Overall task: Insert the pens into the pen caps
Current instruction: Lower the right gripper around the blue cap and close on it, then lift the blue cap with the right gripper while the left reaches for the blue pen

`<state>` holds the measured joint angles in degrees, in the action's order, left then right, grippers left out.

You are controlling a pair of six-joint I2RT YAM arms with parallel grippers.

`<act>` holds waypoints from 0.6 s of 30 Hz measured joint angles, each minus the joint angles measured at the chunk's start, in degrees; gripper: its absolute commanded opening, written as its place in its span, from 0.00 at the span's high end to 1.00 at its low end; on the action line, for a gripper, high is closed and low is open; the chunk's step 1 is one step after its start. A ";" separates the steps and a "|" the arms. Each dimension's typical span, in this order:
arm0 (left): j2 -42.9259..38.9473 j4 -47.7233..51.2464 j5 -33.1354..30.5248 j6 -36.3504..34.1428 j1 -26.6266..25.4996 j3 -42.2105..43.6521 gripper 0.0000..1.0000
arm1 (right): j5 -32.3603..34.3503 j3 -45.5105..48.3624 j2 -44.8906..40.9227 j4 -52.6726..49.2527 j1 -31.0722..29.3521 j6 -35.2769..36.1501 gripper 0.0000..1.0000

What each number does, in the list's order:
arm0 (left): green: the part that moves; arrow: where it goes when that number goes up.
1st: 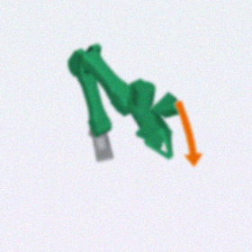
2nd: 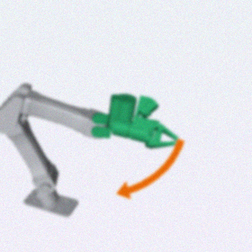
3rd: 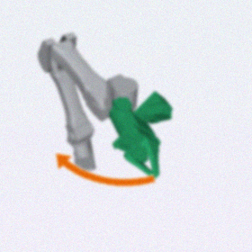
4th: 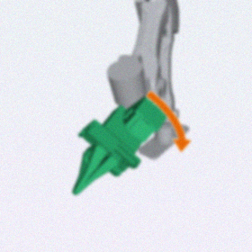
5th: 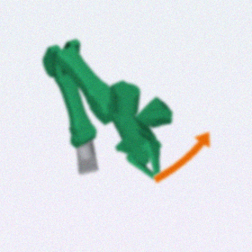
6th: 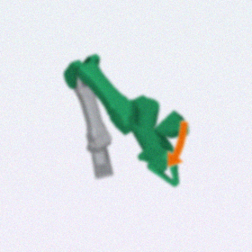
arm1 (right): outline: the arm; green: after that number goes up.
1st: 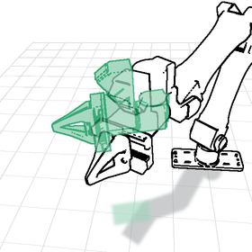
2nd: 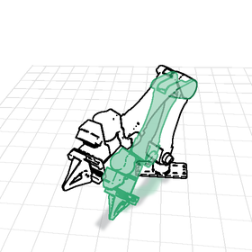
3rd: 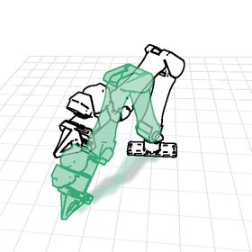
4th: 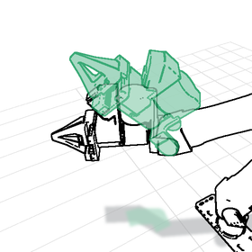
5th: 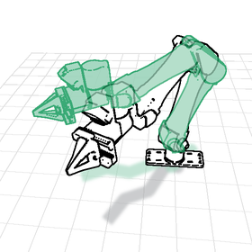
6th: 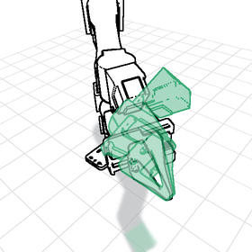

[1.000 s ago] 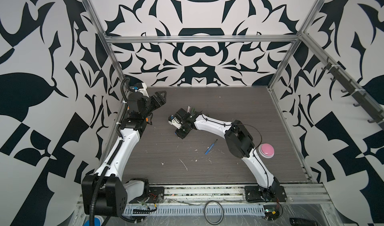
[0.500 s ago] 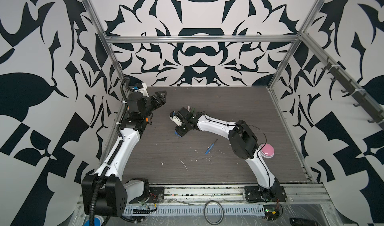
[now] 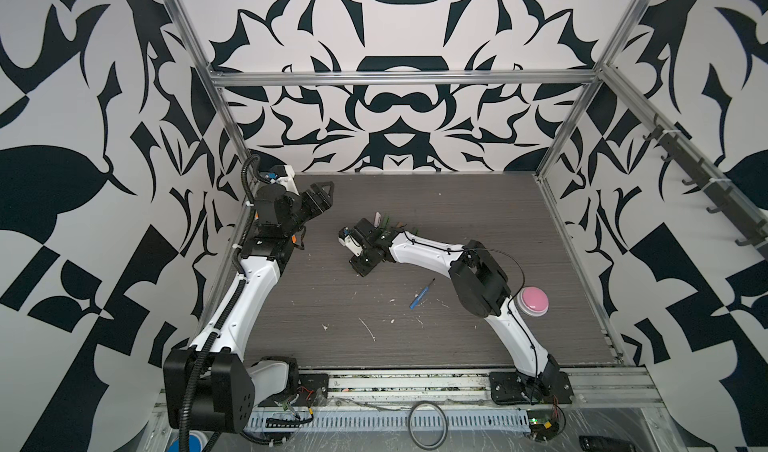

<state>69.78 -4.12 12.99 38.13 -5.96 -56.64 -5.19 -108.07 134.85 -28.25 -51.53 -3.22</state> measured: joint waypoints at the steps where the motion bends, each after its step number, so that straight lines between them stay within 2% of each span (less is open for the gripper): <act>1: 0.00 -0.02 0.00 0.00 0.00 0.00 0.19 | 0.11 0.00 0.00 -0.02 -0.07 -0.02 0.76; 10: 0.00 -0.33 0.07 0.00 0.00 0.00 0.19 | 1.05 1.46 -1.16 0.17 -0.79 -0.76 0.79; 18: 0.02 -0.50 0.35 0.02 0.00 0.00 0.19 | 2.84 7.91 -8.26 3.80 -0.83 -3.30 0.80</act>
<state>69.80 -4.62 13.34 38.15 -5.96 -56.64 -2.35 -100.16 126.58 -24.45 -52.36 -6.52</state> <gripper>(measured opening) 0.813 0.203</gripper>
